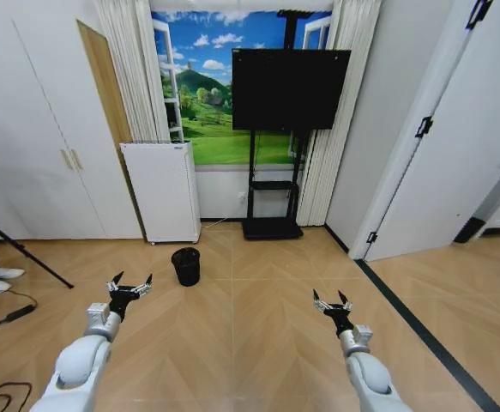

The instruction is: Pick up the trash bin and place the garbage on the floor into it.

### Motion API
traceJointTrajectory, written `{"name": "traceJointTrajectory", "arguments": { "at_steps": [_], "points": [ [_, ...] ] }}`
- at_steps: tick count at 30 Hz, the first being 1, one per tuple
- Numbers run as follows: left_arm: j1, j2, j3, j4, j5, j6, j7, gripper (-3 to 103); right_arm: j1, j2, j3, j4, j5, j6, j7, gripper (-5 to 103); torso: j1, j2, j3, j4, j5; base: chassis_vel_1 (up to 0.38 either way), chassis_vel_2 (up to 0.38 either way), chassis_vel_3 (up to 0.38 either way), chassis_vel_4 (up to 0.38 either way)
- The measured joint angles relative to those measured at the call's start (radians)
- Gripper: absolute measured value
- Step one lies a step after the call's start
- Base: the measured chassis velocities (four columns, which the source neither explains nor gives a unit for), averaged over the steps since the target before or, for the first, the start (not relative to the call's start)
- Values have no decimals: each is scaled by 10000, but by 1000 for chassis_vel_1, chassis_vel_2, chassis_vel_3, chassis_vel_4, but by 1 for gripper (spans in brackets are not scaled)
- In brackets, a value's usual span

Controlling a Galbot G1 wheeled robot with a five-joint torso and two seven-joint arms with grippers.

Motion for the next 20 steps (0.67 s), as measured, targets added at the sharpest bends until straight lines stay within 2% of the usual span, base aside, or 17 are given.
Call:
{"name": "traceJointTrajectory", "arguments": {
  "at_steps": [20],
  "points": [
    [8, 0, -2, -7, 17, 28, -10, 100, 0, -6, 4, -9, -17, -25, 12, 100, -6, 0, -5, -2, -4, -2, 3, 5, -1]
  ]
}}
